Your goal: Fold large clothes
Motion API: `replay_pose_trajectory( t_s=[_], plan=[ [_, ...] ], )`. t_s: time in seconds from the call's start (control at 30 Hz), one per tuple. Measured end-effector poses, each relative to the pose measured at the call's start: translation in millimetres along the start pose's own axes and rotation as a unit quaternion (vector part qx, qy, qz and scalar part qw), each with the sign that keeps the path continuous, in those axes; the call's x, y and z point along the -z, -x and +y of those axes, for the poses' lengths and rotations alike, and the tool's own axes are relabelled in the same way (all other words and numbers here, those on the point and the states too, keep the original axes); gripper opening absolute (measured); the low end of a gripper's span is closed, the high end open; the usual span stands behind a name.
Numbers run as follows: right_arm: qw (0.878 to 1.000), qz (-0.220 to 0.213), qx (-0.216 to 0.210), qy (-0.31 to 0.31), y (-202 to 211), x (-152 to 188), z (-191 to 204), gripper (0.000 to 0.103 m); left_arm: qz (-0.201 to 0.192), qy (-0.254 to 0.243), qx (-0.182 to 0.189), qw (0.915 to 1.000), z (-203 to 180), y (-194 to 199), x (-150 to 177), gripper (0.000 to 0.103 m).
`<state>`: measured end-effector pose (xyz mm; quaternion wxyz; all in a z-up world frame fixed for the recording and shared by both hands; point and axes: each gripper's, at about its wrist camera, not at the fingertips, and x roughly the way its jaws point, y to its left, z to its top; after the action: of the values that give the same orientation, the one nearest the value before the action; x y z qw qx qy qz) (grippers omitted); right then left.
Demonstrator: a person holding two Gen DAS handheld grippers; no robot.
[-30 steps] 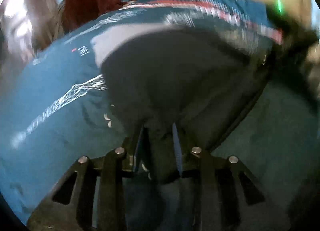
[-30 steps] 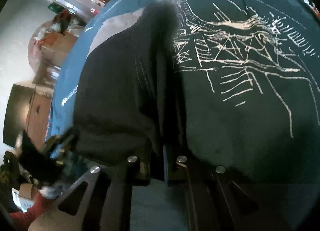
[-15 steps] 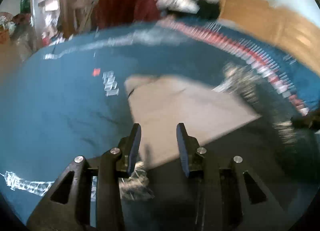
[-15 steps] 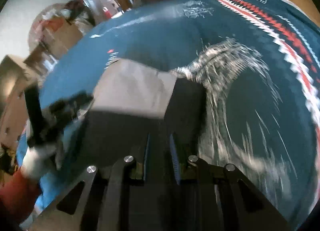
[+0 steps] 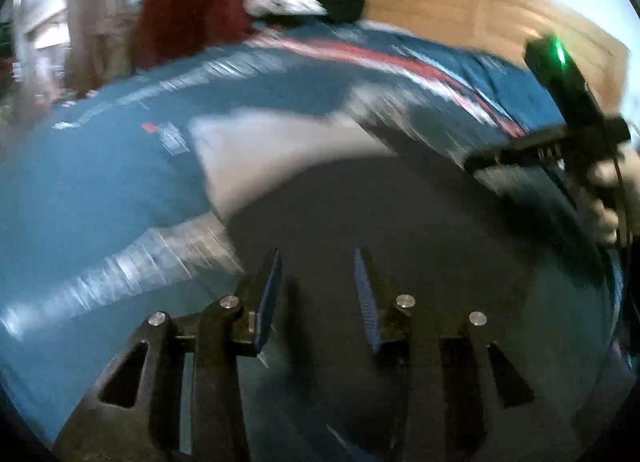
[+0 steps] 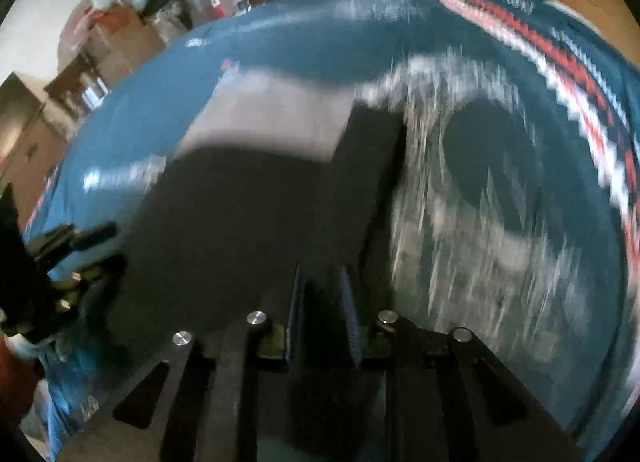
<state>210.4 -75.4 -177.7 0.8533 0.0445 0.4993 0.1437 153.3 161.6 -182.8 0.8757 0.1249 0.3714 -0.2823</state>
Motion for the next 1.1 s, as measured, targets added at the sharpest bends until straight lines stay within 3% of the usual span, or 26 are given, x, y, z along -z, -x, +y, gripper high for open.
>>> replay_pose_trajectory(
  t_s=[0.07,0.1,0.2,0.3,0.37,0.4,0.43,0.47,0.53,0.57,0.6,0.67,0.7,0.73,0.77,0.8,0.87,0.97,1.1],
  plan=[
    [1.0,0.022,0.0,-0.004,-18,36,2,0.028,0.0,0.006,-0.027,0.9996,-6,-7,15,0.041],
    [1.0,0.008,0.011,-0.004,-16,44,4,0.028,0.003,0.013,-0.03,0.9995,-6,-4,14,0.041],
    [0.999,0.003,0.045,-0.001,9,42,25,0.036,0.003,0.046,-0.042,0.9981,-7,23,0,0.04],
    [0.997,-0.06,0.048,0.024,67,38,54,0.036,-0.029,0.068,-0.064,0.9952,-10,67,-10,0.04],
    [0.99,-0.118,0.062,0.045,119,38,80,0.037,-0.069,0.086,-0.081,0.9906,-11,108,-18,0.04],
    [0.986,-0.142,0.066,0.052,143,40,92,0.042,-0.096,0.094,-0.089,0.9869,-13,131,-23,0.04],
    [0.981,-0.174,0.07,0.058,172,42,104,0.047,-0.126,0.098,-0.1,0.9821,-15,157,-29,0.041],
    [0.97,-0.222,0.075,0.064,211,48,120,0.058,-0.154,0.098,-0.111,0.9769,-17,178,-38,0.043],
    [0.952,-0.284,0.089,0.068,258,51,137,0.087,-0.213,0.096,-0.139,0.9622,-24,225,-51,0.066],
    [0.936,-0.329,0.106,0.068,288,60,149,0.103,-0.24,0.096,-0.147,0.9547,-28,245,-53,0.095],
    [0.922,-0.363,0.118,0.068,308,67,158,0.103,-0.27,0.097,-0.158,0.9449,-32,265,-53,0.103],
    [0.896,-0.416,0.145,0.058,341,88,172,0.103,-0.308,0.102,-0.184,0.9278,-39,288,-54,0.103],
    [0.894,-0.419,0.149,0.048,348,92,175,0.103,-0.318,0.111,-0.194,0.9214,-42,295,-52,0.103],
    [0.9,-0.408,0.149,0.035,349,95,177,0.103,-0.314,0.129,-0.191,0.9211,-43,297,-50,0.103],
    [0.914,-0.377,0.146,0.019,345,95,176,0.103,-0.296,0.147,-0.172,0.928,-42,294,-49,0.103],
    [0.933,-0.332,0.138,0.006,335,93,174,0.103,-0.26,0.169,-0.138,0.9405,-39,286,-49,0.103],
    [0.953,-0.272,0.135,-0.001,316,90,169,0.103,-0.213,0.178,-0.14,0.9503,-42,266,-47,0.103],
    [0.968,-0.206,0.144,-0.008,280,94,158,0.103,-0.176,0.16,-0.156,0.9586,-55,235,-41,0.103],
    [0.975,-0.166,0.141,-0.039,252,97,139,0.103,-0.13,0.16,-0.162,0.9651,-60,203,-37,0.103]
  ],
)
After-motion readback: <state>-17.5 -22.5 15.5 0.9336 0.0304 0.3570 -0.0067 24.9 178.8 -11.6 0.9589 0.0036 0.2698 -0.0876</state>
